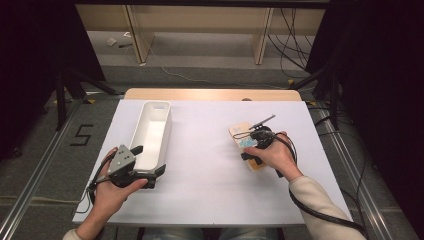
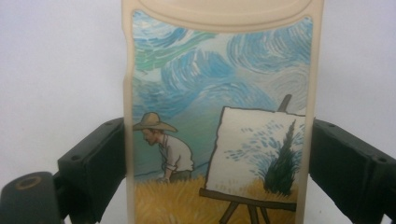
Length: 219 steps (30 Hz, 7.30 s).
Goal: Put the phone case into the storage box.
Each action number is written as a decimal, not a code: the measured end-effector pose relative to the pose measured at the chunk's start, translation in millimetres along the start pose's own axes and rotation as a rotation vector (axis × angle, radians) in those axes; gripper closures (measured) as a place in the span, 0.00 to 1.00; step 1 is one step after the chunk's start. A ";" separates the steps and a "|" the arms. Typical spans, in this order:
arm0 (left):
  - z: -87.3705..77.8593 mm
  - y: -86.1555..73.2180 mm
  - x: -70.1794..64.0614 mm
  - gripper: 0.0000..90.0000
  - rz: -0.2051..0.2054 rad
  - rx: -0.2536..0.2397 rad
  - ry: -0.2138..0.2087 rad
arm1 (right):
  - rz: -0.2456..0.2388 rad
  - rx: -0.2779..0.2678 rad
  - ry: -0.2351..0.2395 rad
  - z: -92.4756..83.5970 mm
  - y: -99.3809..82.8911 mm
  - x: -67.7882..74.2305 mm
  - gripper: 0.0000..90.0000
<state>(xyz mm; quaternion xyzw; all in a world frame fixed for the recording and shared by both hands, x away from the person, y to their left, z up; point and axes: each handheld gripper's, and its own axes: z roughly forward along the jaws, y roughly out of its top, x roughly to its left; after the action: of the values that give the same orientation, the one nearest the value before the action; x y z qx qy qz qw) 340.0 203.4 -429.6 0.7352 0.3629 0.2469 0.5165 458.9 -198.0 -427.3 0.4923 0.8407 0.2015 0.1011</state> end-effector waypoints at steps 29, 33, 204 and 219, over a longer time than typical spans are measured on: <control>-1.4 -0.2 0.8 0.01 -0.005 -0.002 0.002 | -0.130 -0.411 0.090 -16.7 -17.4 8.9 0.13; -1.5 0.0 0.8 0.01 -0.003 -0.004 0.001 | -0.145 -0.452 0.095 -18.3 -20.1 13.6 0.13; 115.1 129.1 -80.2 0.85 0.073 0.107 -0.600 | -0.543 -0.465 0.480 -17.7 -34.2 42.5 0.89; 116.0 128.1 -76.8 0.27 0.150 -0.059 -0.502 | -0.508 -0.455 0.453 -19.6 -33.2 42.0 0.89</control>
<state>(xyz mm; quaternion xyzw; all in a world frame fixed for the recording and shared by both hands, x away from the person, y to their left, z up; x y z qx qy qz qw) 414.2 49.5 -348.4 0.7829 0.1606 0.1048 0.5919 404.7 -180.6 -423.0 0.1774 0.8706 0.4542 0.0660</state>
